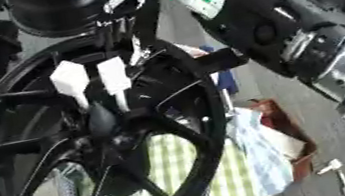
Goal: Pull the pin out of the wheel hub.
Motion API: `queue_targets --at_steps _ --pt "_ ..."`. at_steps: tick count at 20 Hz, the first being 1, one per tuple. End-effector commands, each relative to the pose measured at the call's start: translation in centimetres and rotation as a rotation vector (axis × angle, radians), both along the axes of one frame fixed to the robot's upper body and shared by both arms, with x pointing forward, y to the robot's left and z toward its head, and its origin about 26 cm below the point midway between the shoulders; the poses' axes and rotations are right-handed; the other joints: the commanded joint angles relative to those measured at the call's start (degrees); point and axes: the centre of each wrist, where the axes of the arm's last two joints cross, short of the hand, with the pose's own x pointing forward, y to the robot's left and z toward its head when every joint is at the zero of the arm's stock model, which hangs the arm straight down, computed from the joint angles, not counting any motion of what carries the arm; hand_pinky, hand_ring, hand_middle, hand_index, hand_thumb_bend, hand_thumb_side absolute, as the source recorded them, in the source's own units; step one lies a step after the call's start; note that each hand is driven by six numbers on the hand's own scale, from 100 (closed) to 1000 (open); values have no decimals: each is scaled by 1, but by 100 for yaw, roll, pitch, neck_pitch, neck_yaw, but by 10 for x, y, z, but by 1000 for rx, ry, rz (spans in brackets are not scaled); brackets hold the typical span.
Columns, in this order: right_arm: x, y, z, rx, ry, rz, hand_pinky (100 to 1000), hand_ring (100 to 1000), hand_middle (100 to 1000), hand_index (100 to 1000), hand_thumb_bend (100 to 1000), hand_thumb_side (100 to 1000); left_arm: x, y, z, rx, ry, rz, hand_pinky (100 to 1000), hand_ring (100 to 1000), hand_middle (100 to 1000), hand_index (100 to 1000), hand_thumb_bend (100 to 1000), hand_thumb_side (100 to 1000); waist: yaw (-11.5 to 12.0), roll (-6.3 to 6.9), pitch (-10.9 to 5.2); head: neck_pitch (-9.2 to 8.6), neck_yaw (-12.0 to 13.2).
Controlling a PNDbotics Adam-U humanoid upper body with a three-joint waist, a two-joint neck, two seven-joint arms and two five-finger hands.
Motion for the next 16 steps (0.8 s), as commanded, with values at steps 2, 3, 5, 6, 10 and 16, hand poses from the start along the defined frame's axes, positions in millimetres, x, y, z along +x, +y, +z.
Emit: queue_targets --at_steps 2,3,5,6,10,16 --pt "0 -1 10 20 -2 5 840 876 790 876 520 239 -2 1 10 8 -37 -2 815 895 825 908 680 616 11 35 -71 29 13" --pt "0 0 10 21 0 6 841 876 792 877 522 239 -2 1 10 8 -37 -2 815 895 825 908 680 616 13 34 -70 29 11" --pt "-1 1 9 21 3 7 840 876 794 877 521 241 -2 1 11 7 -38 -2 815 894 825 908 681 616 21 32 -69 29 1" --pt "-1 2 9 21 5 8 840 876 794 877 520 241 -2 0 11 7 -38 -2 815 894 825 908 681 616 24 31 -68 29 -3" --pt "-2 6 7 18 12 13 839 876 792 875 521 244 -2 0 11 5 -40 -2 815 894 825 907 682 616 35 24 -65 29 -15" --pt "2 4 -2 14 35 -2 833 869 774 862 523 248 -2 0 11 3 -44 -4 815 893 823 907 682 615 60 14 -52 29 -18"
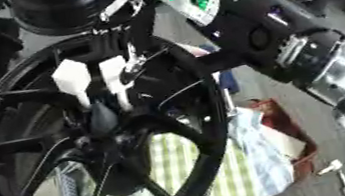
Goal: Pull the pin out of the wheel hub.
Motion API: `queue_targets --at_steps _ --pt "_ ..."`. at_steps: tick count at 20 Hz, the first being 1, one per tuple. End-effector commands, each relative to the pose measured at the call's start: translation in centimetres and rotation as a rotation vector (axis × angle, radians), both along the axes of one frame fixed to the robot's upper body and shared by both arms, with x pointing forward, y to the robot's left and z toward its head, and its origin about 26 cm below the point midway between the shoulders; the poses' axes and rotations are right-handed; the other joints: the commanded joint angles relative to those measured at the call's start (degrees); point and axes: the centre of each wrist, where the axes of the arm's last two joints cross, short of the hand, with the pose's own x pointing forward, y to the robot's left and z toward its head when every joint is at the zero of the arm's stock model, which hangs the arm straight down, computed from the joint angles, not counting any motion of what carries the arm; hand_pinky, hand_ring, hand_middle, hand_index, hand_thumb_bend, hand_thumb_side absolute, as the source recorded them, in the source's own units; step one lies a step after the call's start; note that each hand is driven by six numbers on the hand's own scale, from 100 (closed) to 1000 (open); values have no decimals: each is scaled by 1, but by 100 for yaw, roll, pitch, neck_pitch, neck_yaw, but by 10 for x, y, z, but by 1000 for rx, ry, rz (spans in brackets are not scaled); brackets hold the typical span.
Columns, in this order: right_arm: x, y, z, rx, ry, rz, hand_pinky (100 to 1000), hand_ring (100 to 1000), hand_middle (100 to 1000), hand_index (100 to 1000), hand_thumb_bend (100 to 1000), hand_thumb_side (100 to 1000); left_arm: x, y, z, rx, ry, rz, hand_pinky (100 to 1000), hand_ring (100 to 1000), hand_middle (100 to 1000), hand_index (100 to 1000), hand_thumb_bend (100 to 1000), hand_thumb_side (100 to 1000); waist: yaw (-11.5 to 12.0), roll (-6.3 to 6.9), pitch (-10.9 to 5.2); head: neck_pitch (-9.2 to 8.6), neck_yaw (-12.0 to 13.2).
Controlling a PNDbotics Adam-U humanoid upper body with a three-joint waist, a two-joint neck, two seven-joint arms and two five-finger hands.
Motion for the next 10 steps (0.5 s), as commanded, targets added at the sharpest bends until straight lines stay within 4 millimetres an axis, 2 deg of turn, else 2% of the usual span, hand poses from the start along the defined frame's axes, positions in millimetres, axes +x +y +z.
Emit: queue_targets --at_steps 1,7,10 --pt "2 -3 6 8 -5 -10 831 868 770 860 523 249 -2 0 10 3 -39 -3 815 893 823 907 682 615 8 35 -70 29 -10" --pt "5 -1 -1 7 15 -17 822 854 716 814 512 267 -2 0 11 -1 -41 -4 815 892 822 906 683 615 35 30 -53 29 -14" --pt "6 -2 -4 6 21 -24 812 830 662 764 507 236 -2 -1 11 -3 -41 -5 815 892 820 906 684 614 46 24 -45 29 -27"
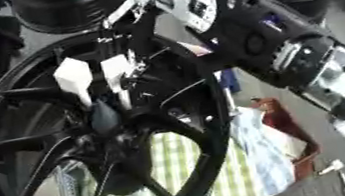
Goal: Pull the pin out of the wheel hub.
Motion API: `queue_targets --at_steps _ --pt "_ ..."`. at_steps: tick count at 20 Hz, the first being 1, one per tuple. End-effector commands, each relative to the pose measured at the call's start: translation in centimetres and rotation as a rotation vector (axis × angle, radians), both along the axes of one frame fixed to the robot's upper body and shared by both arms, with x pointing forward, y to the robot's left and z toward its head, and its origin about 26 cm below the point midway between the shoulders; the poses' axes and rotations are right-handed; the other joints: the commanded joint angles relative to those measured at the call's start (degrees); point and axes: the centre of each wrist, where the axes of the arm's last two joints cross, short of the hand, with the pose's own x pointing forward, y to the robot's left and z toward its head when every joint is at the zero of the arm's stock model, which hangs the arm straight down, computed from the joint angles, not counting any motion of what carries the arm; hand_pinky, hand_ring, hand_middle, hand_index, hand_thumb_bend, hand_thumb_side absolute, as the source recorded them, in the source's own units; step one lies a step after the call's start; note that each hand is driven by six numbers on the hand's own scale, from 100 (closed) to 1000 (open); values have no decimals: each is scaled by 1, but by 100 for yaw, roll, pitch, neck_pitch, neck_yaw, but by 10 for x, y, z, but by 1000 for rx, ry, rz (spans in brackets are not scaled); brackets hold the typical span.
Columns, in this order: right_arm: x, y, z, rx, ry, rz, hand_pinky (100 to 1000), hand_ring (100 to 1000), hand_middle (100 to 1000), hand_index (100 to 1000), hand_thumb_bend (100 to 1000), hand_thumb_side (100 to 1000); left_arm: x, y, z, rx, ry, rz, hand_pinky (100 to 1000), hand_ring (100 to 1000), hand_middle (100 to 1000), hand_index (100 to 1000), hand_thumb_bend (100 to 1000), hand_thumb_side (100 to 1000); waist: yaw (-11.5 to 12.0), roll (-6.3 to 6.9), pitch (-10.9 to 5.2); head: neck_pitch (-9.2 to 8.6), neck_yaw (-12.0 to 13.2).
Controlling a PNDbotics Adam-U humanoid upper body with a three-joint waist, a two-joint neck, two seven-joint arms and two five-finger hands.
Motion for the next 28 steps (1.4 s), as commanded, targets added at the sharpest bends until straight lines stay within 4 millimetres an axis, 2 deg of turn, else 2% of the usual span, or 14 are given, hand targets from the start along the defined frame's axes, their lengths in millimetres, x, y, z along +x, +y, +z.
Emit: queue_targets --at_steps 1,4,6,7,8,10,18,28 --pt "2 -3 11 8 -22 -11 806 816 638 742 497 211 -2 0 11 5 -37 -2 815 892 819 906 684 614 5 37 -70 29 -13" --pt "4 -4 7 2 -15 -21 776 760 578 683 406 110 -2 0 10 3 -35 -3 815 891 818 905 684 615 6 33 -66 29 -13" --pt "5 -5 3 -2 -6 -29 760 726 536 645 294 100 -2 0 10 2 -34 -3 815 891 817 905 683 615 9 36 -70 29 -34" --pt "5 -5 2 -3 -2 -34 758 722 532 641 282 100 -2 0 10 2 -34 -3 815 891 817 905 683 615 10 37 -73 29 -49" --pt "6 -6 1 -1 3 -39 745 696 502 613 192 100 -2 0 10 2 -33 -3 815 891 816 904 684 615 10 39 -77 29 -64" --pt "6 -5 1 4 9 -46 735 674 470 579 103 100 -2 0 9 1 -32 -2 815 891 815 904 684 615 8 43 -88 29 -77" --pt "2 0 13 26 2 -55 706 600 354 463 100 100 -3 1 9 -1 -32 0 815 890 812 903 683 615 -1 50 -119 29 -86" --pt "-8 4 54 131 -82 -74 687 544 270 380 100 100 -3 2 10 -2 -35 9 815 889 811 903 685 616 -25 56 -145 29 -44"
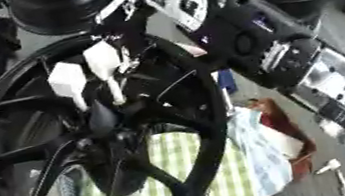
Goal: Pull the pin out of the wheel hub.
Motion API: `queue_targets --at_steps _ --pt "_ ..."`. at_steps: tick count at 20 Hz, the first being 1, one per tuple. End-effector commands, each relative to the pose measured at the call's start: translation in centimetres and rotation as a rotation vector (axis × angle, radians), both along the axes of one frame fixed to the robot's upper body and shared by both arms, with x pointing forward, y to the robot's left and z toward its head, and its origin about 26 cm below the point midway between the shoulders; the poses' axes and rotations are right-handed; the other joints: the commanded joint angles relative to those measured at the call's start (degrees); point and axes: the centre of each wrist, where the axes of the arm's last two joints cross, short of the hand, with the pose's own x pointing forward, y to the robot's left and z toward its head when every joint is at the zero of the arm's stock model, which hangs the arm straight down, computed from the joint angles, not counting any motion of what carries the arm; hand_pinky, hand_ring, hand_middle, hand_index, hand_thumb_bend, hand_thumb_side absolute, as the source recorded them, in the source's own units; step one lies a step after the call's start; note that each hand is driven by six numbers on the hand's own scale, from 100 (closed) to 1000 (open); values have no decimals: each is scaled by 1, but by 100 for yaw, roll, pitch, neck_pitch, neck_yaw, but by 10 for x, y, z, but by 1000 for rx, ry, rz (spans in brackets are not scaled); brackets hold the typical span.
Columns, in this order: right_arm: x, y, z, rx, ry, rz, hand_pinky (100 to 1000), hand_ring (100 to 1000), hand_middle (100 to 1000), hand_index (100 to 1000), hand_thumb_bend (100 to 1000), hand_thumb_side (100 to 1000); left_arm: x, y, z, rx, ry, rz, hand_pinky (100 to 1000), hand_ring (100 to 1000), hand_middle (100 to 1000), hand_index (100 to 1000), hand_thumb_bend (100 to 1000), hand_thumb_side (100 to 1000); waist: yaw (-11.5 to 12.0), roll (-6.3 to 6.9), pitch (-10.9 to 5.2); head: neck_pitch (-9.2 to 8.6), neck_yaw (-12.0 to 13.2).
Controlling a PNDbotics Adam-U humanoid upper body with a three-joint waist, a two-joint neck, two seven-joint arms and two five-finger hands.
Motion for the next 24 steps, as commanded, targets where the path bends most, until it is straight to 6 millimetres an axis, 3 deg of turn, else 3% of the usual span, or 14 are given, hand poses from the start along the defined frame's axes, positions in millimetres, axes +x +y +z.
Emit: queue_targets --at_steps 1,8,16,19,24 --pt "-5 -5 32 59 -67 -7 685 541 265 376 100 100 -3 2 10 14 -33 6 815 889 811 903 685 616 -13 58 -120 29 0" --pt "-17 -8 67 170 -142 -34 683 531 251 364 100 100 -3 3 10 15 -32 12 815 889 811 903 688 615 -53 61 -137 29 14" --pt "-19 -46 99 294 -240 -152 683 526 245 359 100 100 -4 5 9 17 -27 26 815 888 811 903 690 615 -126 78 -156 29 67" --pt "-14 -80 107 329 -278 -244 683 525 246 360 100 100 -5 7 8 21 -27 35 815 887 810 903 691 615 -180 79 -156 29 108" --pt "-5 -171 110 403 -348 -488 682 522 248 363 100 100 -6 11 7 28 -27 57 815 887 810 903 692 615 -246 79 -151 29 216"
